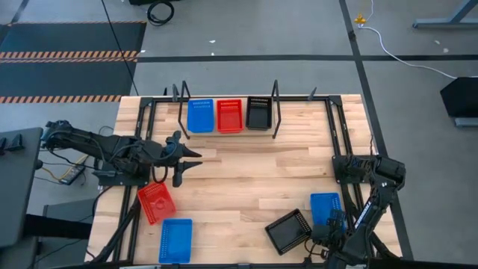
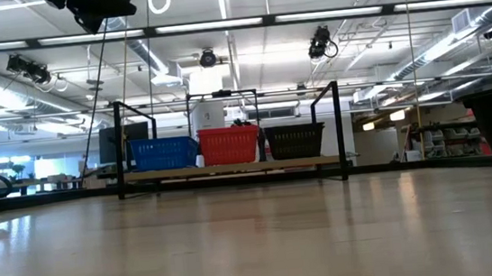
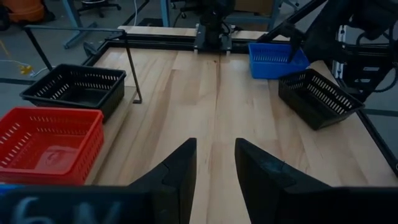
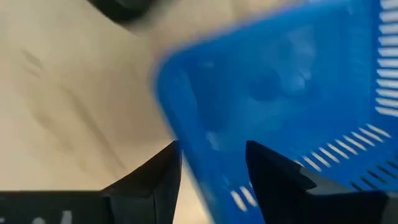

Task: Stack baskets on shelf by color
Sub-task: Stack the right blue basket on top of the blue basket on the shelf

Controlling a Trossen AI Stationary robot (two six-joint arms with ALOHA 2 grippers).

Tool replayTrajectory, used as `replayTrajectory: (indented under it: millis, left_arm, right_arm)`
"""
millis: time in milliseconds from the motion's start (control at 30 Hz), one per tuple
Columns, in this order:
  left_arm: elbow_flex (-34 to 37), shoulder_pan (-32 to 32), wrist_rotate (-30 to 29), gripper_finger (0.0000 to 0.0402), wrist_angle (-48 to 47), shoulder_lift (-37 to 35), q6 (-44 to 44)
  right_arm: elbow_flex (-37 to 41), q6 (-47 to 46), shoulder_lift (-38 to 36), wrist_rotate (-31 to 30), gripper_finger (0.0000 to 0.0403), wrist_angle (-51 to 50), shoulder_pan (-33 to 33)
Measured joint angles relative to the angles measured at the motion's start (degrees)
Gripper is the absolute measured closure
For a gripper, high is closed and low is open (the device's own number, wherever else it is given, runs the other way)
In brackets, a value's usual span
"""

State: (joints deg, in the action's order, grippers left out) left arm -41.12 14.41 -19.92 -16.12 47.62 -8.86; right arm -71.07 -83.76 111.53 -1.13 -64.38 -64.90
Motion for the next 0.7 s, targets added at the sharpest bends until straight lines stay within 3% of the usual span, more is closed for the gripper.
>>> replayTrajectory:
  millis: [200, 433, 600, 700]
  left_arm:
    - [0.0, 0.0, -0.7, 0.0285, 0.0, 0.0, 0.0]
    - [0.0, 0.0, -0.9, 0.0285, 0.0, 0.0, 0.0]
    - [0.0, 0.0, -0.9, 0.0285, 0.0, 0.0, 0.0]
    - [0.0, 0.0, -1.0, 0.0285, 0.0, 0.0, 0.0]
  right_arm:
    - [0.1, 2.8, 0.0, 3.3, 0.0264, -0.5, 0.0]
    - [0.1, 3.1, 0.0, 4.4, 0.0389, 0.4, 0.1]
    - [-0.3, 3.9, -0.1, 6.3, 0.0389, -3.6, 1.6]
    - [-2.4, 4.8, -1.2, 4.2, 0.0395, -7.2, 2.9]
